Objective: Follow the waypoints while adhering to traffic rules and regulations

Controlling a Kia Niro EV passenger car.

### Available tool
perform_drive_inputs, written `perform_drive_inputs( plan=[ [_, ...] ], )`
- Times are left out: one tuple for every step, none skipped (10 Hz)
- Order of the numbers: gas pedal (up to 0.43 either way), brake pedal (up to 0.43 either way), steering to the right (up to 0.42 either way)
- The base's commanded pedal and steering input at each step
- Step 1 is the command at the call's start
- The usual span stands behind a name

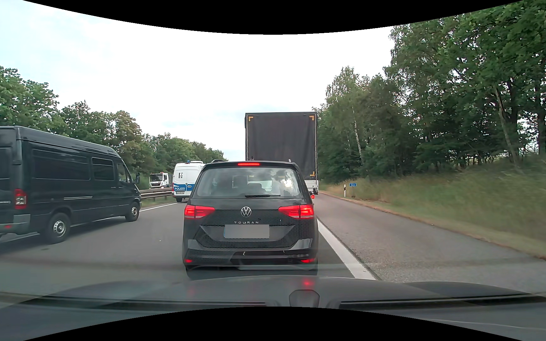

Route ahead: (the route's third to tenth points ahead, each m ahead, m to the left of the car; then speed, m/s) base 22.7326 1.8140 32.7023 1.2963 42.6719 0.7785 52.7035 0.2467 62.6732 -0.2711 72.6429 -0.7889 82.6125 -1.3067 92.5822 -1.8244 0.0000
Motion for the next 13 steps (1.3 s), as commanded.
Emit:
perform_drive_inputs(
  plan=[
    [0.000,0.244,0.000],
    [0.000,0.244,0.000],
    [0.000,0.244,0.000],
    [0.000,0.244,0.000],
    [0.000,0.244,0.000],
    [0.000,0.244,0.000],
    [0.000,0.244,0.000],
    [0.000,0.244,0.000],
    [0.000,0.244,0.000],
    [0.000,0.244,0.000],
    [0.000,0.244,0.000],
    [0.000,0.244,0.000],
    [0.000,0.244,0.000]
  ],
)
